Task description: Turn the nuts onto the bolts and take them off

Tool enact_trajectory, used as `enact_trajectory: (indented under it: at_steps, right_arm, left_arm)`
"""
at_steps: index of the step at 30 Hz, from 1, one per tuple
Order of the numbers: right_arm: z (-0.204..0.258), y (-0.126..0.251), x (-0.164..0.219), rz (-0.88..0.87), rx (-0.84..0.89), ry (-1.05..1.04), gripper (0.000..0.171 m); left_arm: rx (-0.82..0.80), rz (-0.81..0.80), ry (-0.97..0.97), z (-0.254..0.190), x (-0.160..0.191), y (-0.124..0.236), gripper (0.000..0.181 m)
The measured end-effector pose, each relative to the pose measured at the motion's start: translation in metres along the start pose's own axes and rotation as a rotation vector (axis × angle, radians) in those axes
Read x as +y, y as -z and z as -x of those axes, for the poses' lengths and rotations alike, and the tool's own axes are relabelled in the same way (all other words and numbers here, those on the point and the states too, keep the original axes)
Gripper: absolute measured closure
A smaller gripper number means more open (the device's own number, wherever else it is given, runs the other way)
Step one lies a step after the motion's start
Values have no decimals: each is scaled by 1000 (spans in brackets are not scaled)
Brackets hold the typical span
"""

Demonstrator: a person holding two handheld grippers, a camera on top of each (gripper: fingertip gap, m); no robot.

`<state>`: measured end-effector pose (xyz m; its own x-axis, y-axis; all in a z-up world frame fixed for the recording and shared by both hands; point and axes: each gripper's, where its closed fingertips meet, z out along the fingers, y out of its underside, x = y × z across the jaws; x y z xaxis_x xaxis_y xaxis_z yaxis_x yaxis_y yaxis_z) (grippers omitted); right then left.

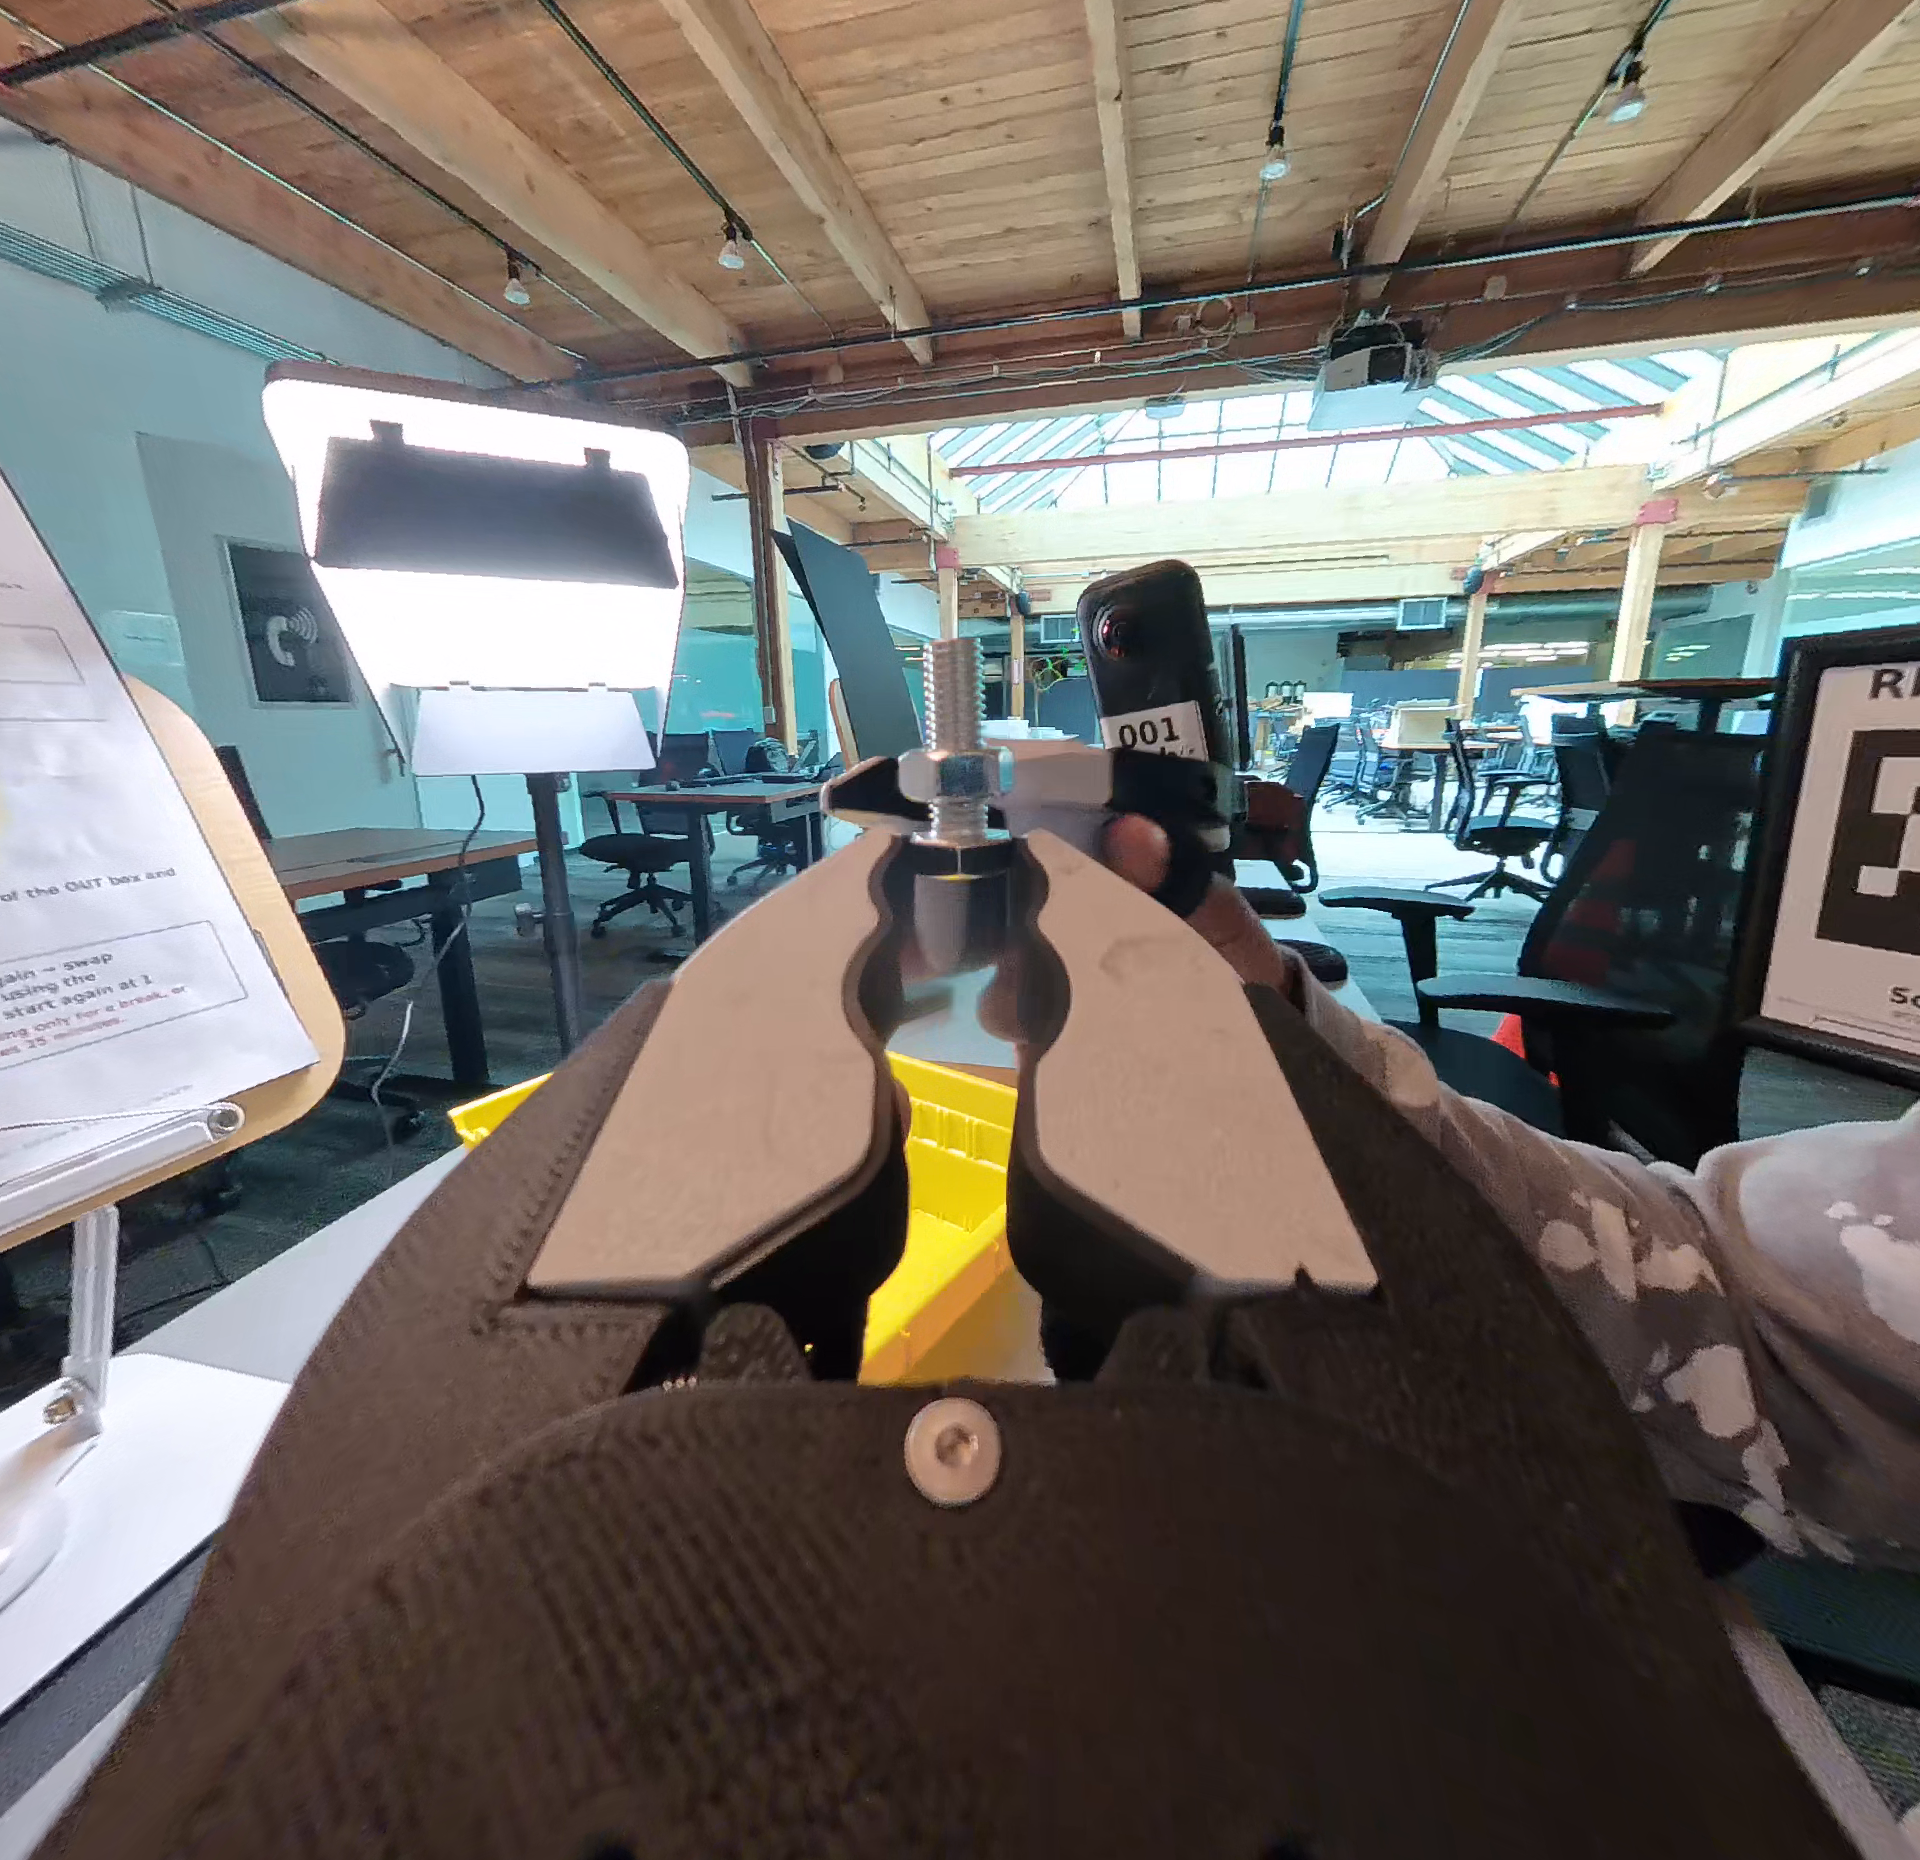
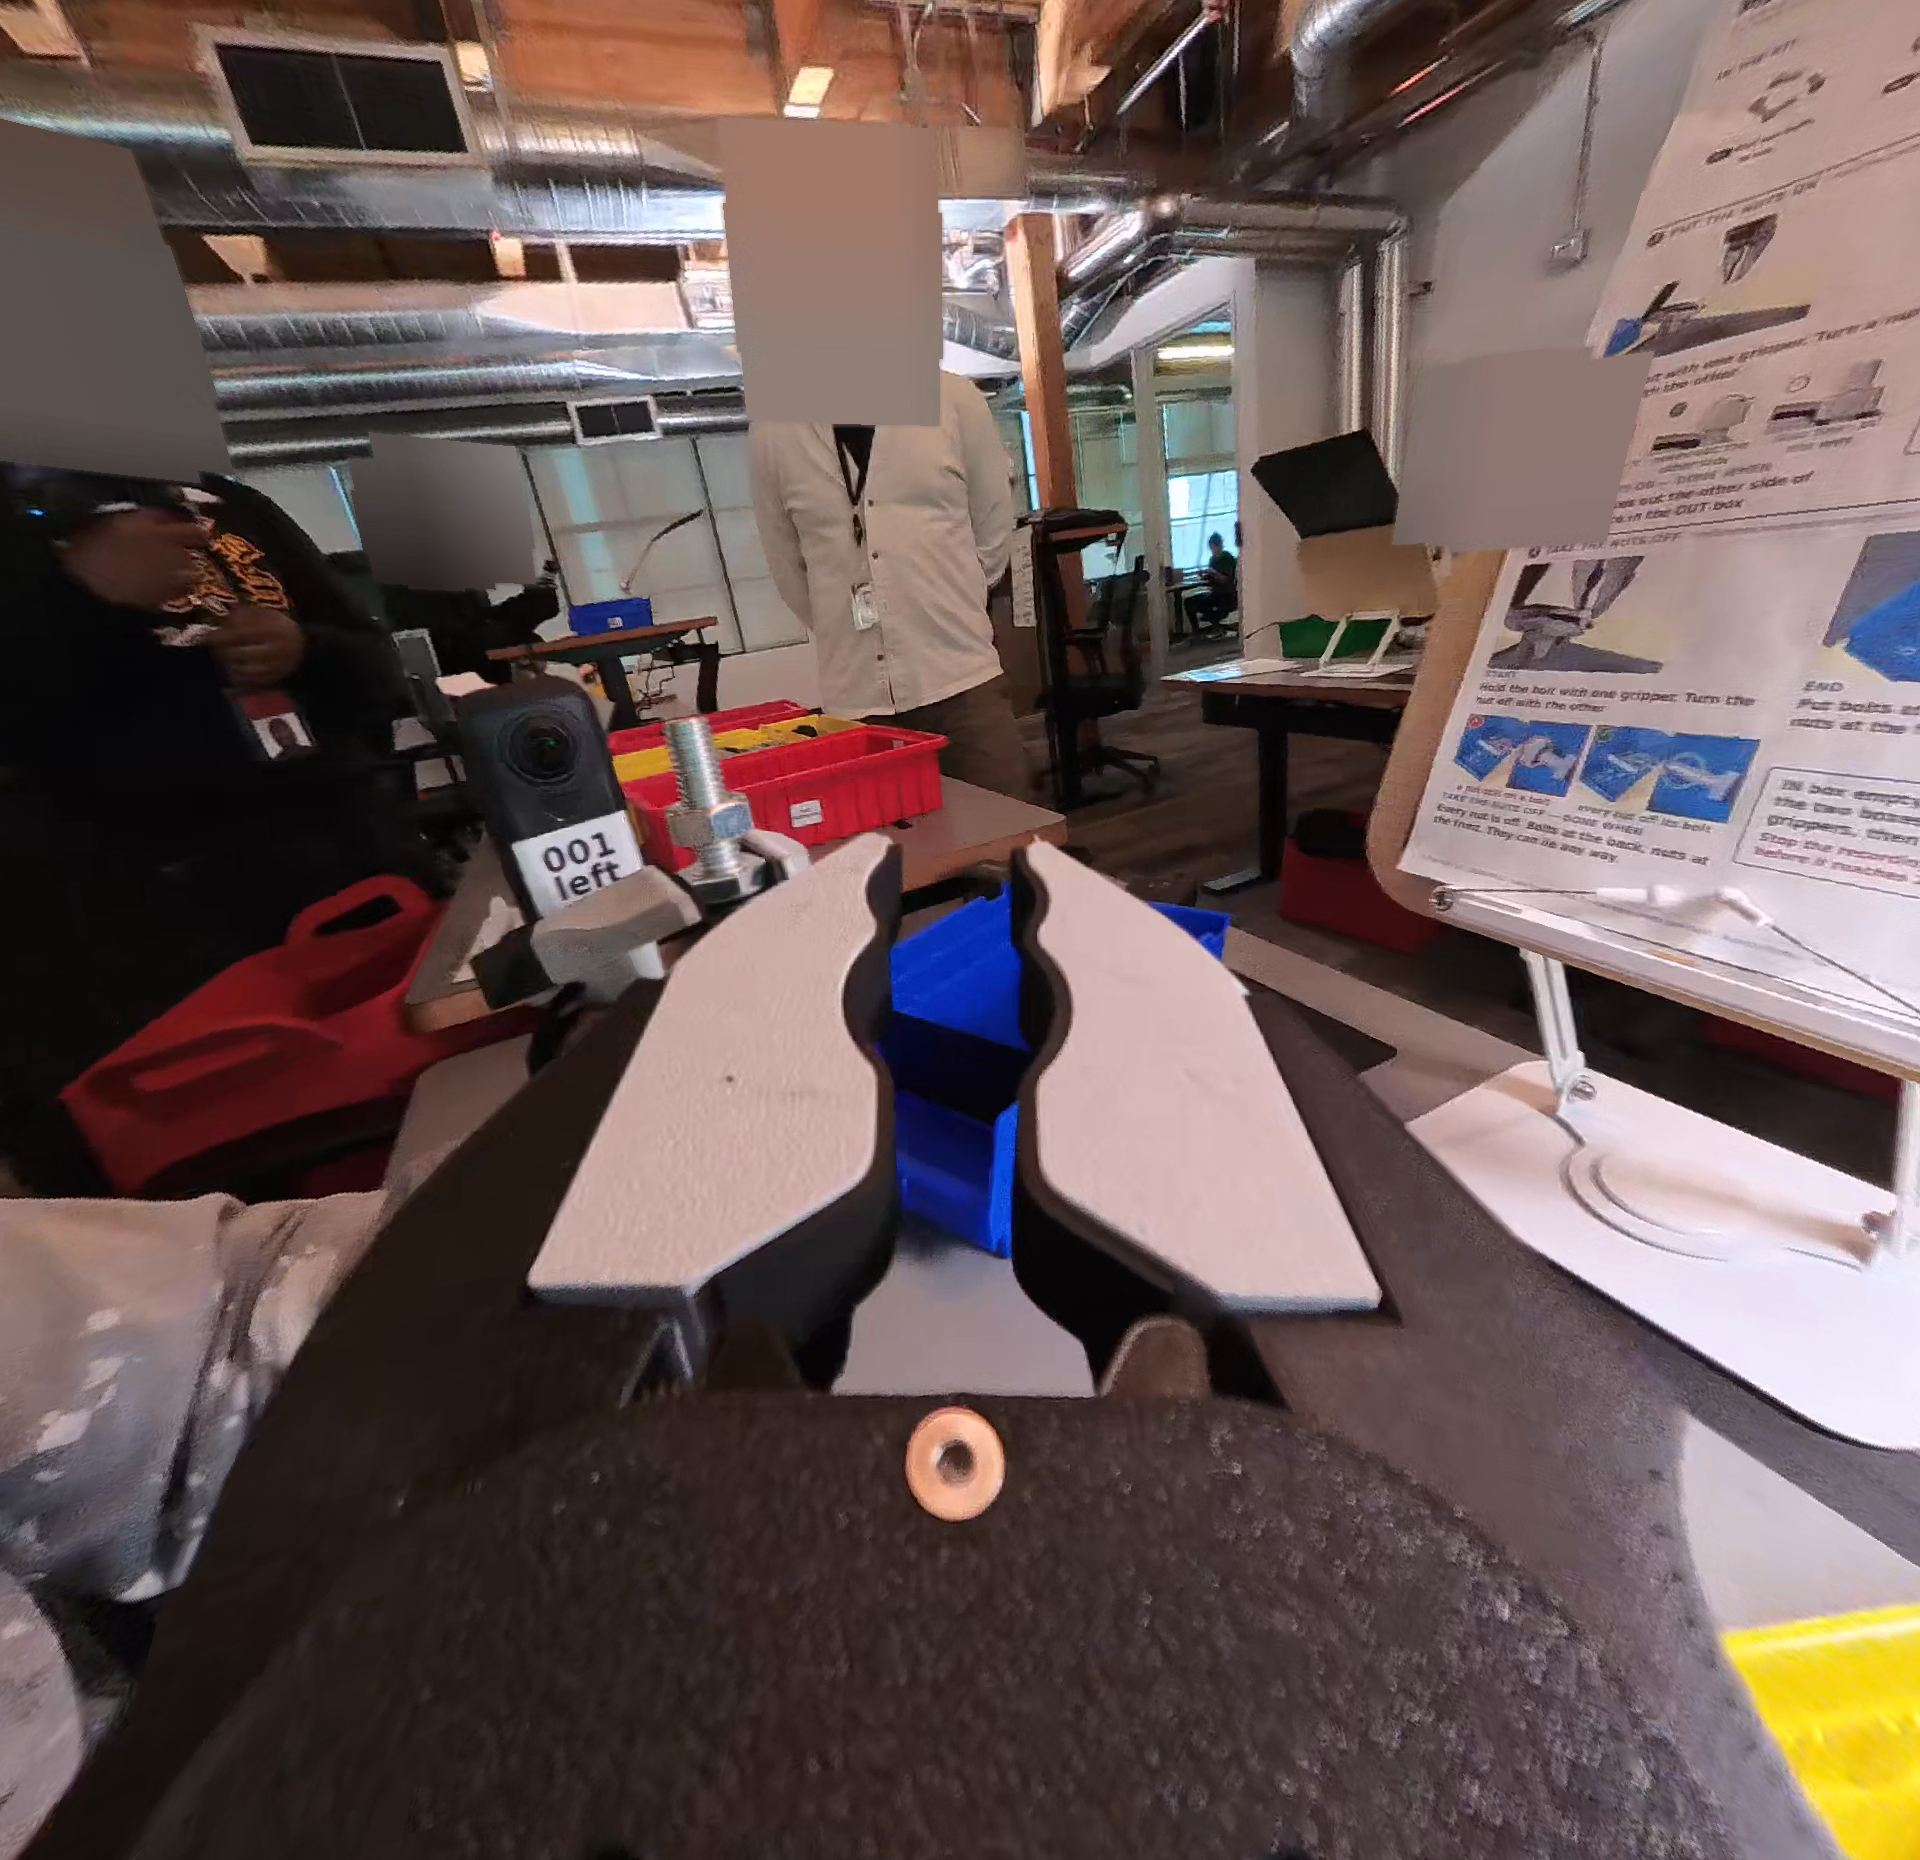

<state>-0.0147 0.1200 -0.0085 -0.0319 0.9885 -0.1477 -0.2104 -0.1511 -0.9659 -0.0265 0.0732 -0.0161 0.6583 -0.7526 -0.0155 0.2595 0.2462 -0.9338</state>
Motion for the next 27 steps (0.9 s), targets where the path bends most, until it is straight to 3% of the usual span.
enact_trajectory:
  at_steps: [5,9,10,12,20,21,22,24,27]
  right_arm:
    - [36,-13,8,49,-111,44,131]
    - [31,-15,12,56,-101,29,136]
    - [18,-11,8,40,-48,-8,153]
    - [6,-4,2,-5,-13,-13,151]
    - [37,-16,11,40,-140,-1,129]
    - [33,-14,11,42,-148,-30,129]
    - [19,-11,10,35,-89,-64,150]
    - [3,-4,4,-16,-37,-49,150]
    - [21,-7,3,-4,-114,-40,137]
  left_arm:
    - [-12,30,1,1,11,-4,163]
    - [-7,9,13,1,7,-3,163]
    - [8,-11,26,1,4,0,163]
    - [1,-10,7,1,0,1,163]
    - [13,17,4,-4,9,-4,163]
    - [11,11,11,-2,8,-3,163]
    - [38,-12,22,-4,4,-1,163]
    - [28,-15,16,-3,1,0,163]
    - [20,-2,5,-3,2,-1,163]
